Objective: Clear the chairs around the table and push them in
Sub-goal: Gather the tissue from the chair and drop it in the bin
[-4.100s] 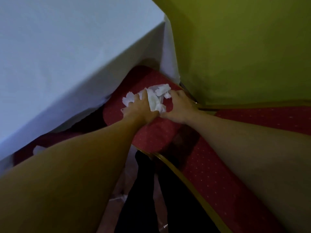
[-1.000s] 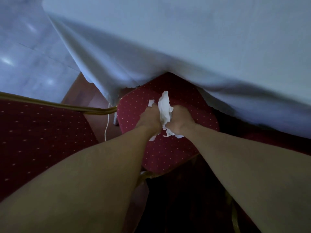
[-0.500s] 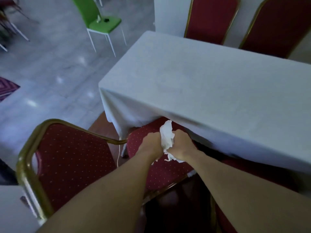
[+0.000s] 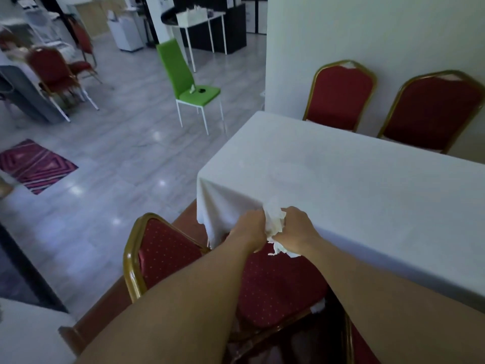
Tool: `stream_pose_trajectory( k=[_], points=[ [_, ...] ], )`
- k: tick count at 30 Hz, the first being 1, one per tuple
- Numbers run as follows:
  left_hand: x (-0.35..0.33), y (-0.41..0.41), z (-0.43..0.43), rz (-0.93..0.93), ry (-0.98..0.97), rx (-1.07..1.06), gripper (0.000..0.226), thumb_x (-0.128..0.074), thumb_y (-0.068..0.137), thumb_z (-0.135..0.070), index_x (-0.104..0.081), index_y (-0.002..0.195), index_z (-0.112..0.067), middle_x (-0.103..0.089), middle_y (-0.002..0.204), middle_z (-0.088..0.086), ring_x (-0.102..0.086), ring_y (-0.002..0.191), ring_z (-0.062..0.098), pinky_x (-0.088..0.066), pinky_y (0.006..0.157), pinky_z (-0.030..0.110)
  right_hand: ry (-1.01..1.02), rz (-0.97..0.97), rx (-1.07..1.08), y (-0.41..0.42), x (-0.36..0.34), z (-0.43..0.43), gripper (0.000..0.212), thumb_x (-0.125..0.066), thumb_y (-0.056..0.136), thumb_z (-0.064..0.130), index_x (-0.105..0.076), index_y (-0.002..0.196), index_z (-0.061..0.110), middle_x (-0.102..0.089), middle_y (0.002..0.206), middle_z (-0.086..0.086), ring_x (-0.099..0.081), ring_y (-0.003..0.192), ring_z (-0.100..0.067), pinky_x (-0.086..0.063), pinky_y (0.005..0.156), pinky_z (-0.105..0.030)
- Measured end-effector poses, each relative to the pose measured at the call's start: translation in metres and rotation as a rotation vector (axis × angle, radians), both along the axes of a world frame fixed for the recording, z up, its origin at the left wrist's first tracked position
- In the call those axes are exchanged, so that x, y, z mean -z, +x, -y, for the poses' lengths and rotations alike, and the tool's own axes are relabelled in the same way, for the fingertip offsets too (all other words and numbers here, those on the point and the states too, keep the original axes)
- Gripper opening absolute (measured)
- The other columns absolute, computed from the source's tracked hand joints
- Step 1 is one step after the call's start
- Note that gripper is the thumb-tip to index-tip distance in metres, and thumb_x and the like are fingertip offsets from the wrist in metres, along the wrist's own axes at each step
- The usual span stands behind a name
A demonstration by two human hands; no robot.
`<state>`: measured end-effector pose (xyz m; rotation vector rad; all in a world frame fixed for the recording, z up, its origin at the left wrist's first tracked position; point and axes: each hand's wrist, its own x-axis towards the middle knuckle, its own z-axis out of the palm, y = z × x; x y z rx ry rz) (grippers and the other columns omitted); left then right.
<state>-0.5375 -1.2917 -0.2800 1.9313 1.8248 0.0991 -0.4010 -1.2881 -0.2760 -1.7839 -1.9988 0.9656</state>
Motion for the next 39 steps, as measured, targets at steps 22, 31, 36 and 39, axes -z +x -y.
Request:
stream_pose_trajectory(
  k=[22, 31, 36, 39],
  points=[
    [-0.021, -0.162, -0.066, 0.008, 0.024, 0.202, 0.04, -0.061, 0.086, -0.001, -0.057, 0.124, -0.009, -0.063, 0.121, 0.011, -0.06, 0.112, 0.03, -0.053, 0.091, 0.041, 0.04, 0.044, 0.155, -0.161, -0.033, -0.032, 0.013, -0.075, 0.076, 0.01, -0.064, 0.077, 0.018, -0.067, 0.08, 0.0, -0.064, 0.076, -0.02, -0.041, 0.058, -0.025],
    [-0.015, -0.205, -0.088, -0.018, 0.076, 0.169, 0.04, -0.06, 0.088, 0.001, -0.053, 0.126, -0.006, -0.059, 0.123, 0.015, -0.059, 0.113, 0.031, -0.049, 0.086, 0.032, 0.049, 0.112, 0.115, -0.204, -0.032, -0.061, 0.018, -0.074, 0.078, 0.019, -0.058, 0.073, 0.026, -0.062, 0.076, 0.005, -0.061, 0.075, -0.019, -0.038, 0.055, -0.022],
    [-0.005, -0.242, -0.125, -0.021, 0.08, 0.222, 0.038, -0.059, 0.084, 0.005, -0.055, 0.12, -0.007, -0.06, 0.119, 0.013, -0.06, 0.108, 0.029, -0.054, 0.085, 0.037, 0.014, 0.092, 0.202, -0.242, -0.026, -0.089, 0.006, -0.071, 0.084, 0.017, -0.066, 0.085, 0.015, -0.071, 0.088, -0.006, -0.067, 0.083, -0.024, -0.045, 0.065, -0.026],
    [0.0, -0.271, -0.152, -0.024, 0.087, 0.278, 0.036, -0.057, 0.085, 0.007, -0.056, 0.118, -0.006, -0.06, 0.115, 0.012, -0.061, 0.103, 0.029, -0.051, 0.078, 0.032, 0.007, 0.061, 0.275, -0.272, -0.019, -0.109, 0.013, -0.075, 0.081, 0.016, -0.067, 0.091, 0.013, -0.072, 0.094, -0.008, -0.068, 0.086, -0.025, -0.044, 0.065, -0.025]
  ],
)
